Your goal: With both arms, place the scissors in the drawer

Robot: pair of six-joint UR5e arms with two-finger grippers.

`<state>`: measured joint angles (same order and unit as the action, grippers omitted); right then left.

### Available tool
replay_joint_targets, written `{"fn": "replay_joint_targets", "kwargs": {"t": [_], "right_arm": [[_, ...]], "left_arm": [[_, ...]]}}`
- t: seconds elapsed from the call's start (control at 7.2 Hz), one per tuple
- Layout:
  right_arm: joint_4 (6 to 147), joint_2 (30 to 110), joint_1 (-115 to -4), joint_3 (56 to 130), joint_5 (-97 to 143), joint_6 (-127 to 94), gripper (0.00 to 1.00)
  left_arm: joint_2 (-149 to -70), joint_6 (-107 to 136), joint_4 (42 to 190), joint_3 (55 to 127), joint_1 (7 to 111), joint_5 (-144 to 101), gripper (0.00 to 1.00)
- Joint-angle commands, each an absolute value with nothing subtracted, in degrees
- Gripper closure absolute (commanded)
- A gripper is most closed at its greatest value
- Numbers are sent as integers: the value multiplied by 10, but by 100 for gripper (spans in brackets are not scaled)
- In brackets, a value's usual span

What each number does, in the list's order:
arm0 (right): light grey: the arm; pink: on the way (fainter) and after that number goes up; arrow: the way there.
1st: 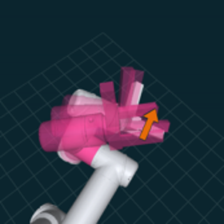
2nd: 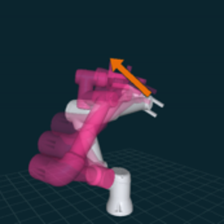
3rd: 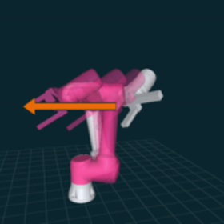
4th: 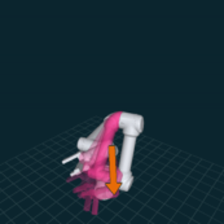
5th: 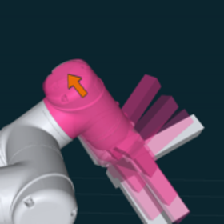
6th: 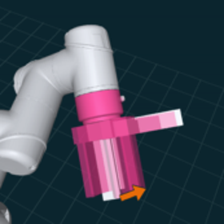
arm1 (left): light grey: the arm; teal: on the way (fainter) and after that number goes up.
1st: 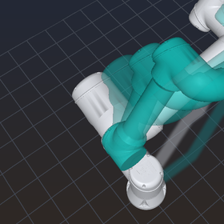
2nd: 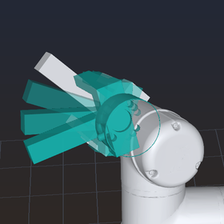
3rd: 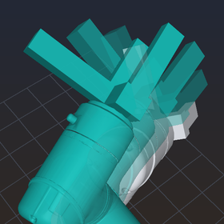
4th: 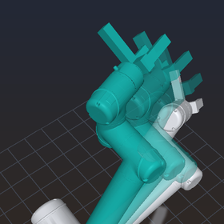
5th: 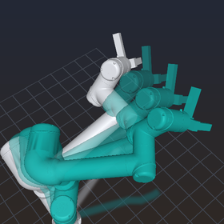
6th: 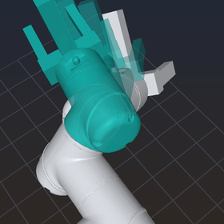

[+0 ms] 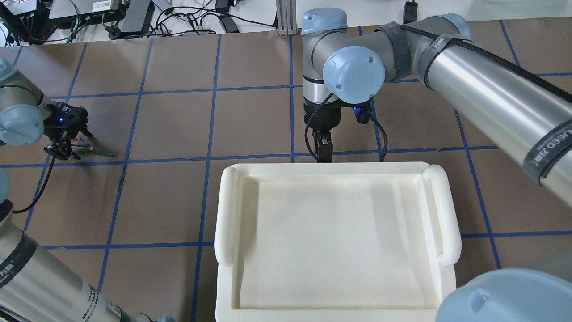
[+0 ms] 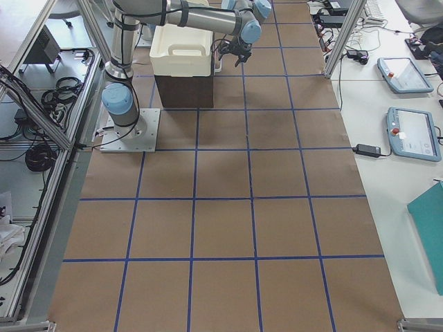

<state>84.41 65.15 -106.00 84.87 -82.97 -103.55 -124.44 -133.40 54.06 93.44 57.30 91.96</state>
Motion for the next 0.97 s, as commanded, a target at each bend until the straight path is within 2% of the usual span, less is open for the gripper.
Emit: {"fn": "replay_joint_targets", "kwargs": {"t": [0.0,0.28,0.56,0.69,0.83], "right_arm": [[843,645,-1061,849,-829,-1035,0],[843,642,-1061,850,-830,-1035,0],[845,642,-1061,858,-829,-1034,0],[845,642,-1061,860,-829,-1034,0],[845,639,-1061,863,-829,-1034,0]], "left_arm": [[-1245,-1336,524,934,573,919,33],[-1245,-1337,514,935,573,920,48],[-1247,-1353,514,935,573,934,74],[-1247,-1354,514,935,573,934,75],[-1247,-1354,514,935,573,933,79]]}}
